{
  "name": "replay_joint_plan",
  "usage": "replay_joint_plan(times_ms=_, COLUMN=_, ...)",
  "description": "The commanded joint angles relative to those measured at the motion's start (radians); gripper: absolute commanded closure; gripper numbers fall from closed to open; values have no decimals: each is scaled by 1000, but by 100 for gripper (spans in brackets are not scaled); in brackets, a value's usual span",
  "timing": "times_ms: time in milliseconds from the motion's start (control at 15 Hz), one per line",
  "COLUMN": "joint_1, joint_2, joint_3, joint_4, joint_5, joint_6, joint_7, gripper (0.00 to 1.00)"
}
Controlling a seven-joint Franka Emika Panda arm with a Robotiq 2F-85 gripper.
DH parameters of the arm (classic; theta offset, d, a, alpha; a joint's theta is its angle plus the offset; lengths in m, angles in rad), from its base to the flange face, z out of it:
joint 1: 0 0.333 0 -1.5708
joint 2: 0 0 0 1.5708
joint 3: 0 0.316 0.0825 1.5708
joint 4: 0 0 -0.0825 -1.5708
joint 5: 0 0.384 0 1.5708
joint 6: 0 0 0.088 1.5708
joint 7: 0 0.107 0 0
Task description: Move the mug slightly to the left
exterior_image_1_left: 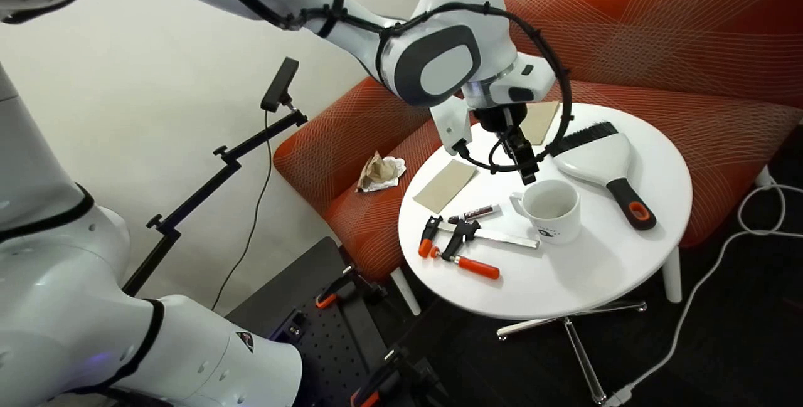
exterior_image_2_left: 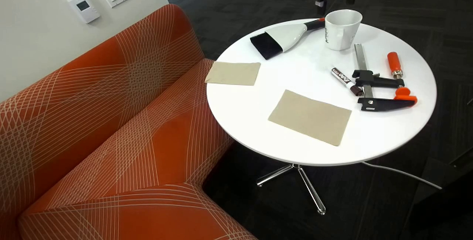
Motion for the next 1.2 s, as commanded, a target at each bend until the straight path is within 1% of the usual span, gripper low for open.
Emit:
replay_joint_plan(times_ms=0, joint_1=22, joint_2=67, joint_3=-25, joint_4=56, joint_5=12, joint_6=19, joint_7=36, gripper=0)
replay_joint_plan(times_ms=467, joint_1=25, joint_2=161, joint_3=-45, joint_4=129, joint_5=15, joint_6=16, joint_7=59, gripper=0)
replay_joint_plan(times_ms=867, joint_1=49, joint_2=220, joint_3=-66, joint_4=185, joint_5=2, joint_6=0, joint_7=80, gripper=0)
replay_joint_plan(times_ms=933, joint_1=58, joint_2=226, joint_3=-73, joint_4=191, joint_5=0, joint_6=-1, joint_7=89, gripper=25)
replay_joint_plan(times_ms=1000, joint_1=66, joint_2=232, joint_3=-81, joint_4=197, joint_5=-3, joint_6=-4, joint_7=99, gripper=26)
replay_joint_plan(times_ms=1133, joint_1=76, joint_2=240, joint_3=-88, joint_4=207, joint_5=-3, joint_6=-14, joint_7=107, gripper=41)
